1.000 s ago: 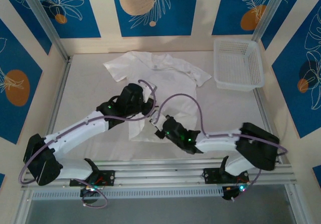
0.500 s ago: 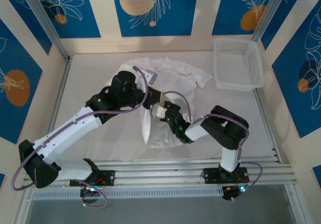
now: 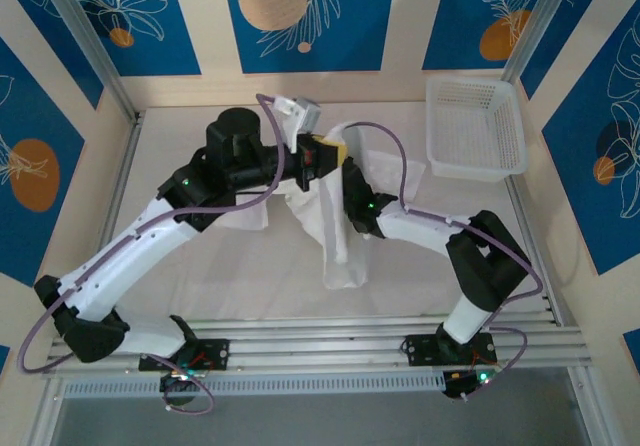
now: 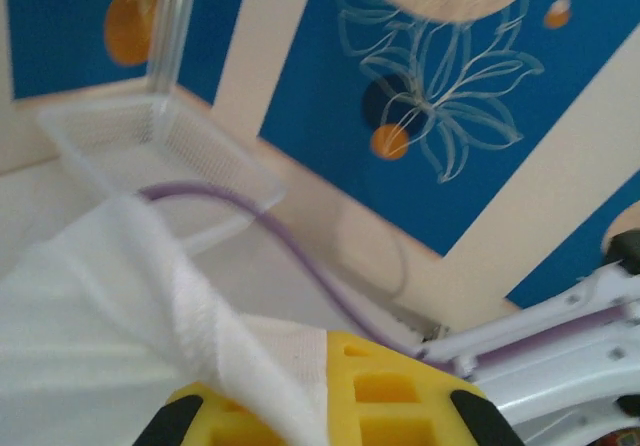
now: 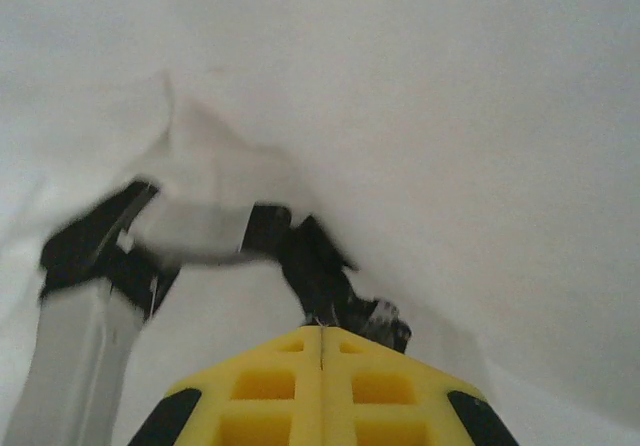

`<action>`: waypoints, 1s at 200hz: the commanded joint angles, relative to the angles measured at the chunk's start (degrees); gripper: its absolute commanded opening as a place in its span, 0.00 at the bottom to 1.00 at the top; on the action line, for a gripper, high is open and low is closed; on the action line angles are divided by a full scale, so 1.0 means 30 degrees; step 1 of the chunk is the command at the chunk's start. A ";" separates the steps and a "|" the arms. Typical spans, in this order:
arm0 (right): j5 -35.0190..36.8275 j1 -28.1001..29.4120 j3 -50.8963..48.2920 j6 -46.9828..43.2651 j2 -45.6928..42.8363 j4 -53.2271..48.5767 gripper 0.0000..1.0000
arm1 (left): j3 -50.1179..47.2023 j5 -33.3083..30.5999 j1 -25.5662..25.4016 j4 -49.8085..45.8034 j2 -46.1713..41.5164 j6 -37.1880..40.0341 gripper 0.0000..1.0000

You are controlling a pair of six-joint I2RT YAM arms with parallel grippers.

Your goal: Fold the inside-out t-shirt

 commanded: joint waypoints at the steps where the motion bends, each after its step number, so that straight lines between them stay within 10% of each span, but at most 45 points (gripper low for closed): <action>1: -0.3499 0.0204 0.1113 0.2778 0.1953 -0.3026 0.00 | 0.2496 0.1098 -0.0926 0.1023 0.0630 0.0659 0.00; 56: -0.7352 0.0020 0.3876 0.7619 0.0760 -0.3904 0.03 | 0.3762 0.0680 -0.1646 0.1280 0.1761 0.0879 0.00; 115: -0.8994 0.1190 0.6487 1.0442 0.6493 -0.5784 0.07 | 0.7080 0.1634 -0.2819 0.0989 0.4775 0.0190 0.00; 200: -0.8183 0.0811 1.2888 1.1529 1.0094 -1.1267 0.81 | 1.4530 0.2770 -0.5552 -0.2606 0.8976 0.2011 0.00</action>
